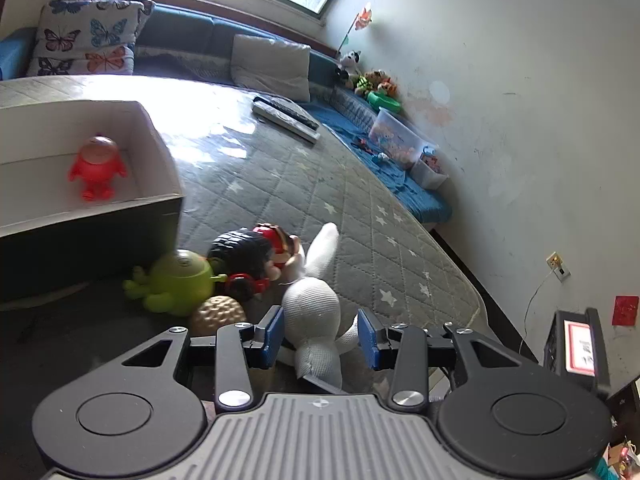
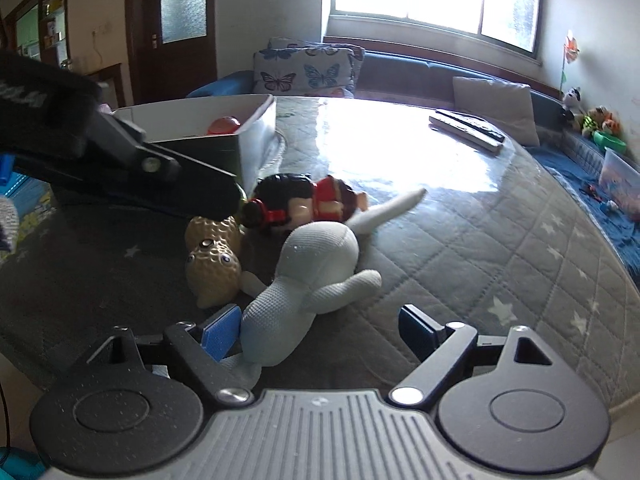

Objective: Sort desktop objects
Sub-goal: 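Move the left gripper back over the white knitted bunny, then close the left gripper on the bunny's body and lift it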

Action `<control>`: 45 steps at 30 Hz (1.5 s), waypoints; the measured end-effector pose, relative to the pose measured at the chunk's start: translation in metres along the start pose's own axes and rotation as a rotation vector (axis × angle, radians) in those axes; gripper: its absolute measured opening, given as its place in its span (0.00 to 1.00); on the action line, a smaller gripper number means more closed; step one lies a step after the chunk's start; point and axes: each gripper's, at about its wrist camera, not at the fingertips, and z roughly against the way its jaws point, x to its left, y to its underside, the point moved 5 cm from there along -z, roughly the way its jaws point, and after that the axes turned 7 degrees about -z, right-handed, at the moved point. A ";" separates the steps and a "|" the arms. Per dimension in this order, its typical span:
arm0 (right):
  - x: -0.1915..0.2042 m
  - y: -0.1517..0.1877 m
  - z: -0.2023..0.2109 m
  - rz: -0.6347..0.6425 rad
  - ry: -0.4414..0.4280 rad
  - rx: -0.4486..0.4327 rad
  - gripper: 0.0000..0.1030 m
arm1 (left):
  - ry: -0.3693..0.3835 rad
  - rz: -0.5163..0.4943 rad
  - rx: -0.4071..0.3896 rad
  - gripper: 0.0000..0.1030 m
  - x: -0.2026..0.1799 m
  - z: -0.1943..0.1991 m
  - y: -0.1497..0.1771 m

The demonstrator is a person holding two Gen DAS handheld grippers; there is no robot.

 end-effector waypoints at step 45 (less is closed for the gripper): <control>-0.005 -0.003 0.018 -0.032 -0.077 -0.047 0.38 | -0.004 0.016 0.081 0.34 -0.014 -0.057 -0.001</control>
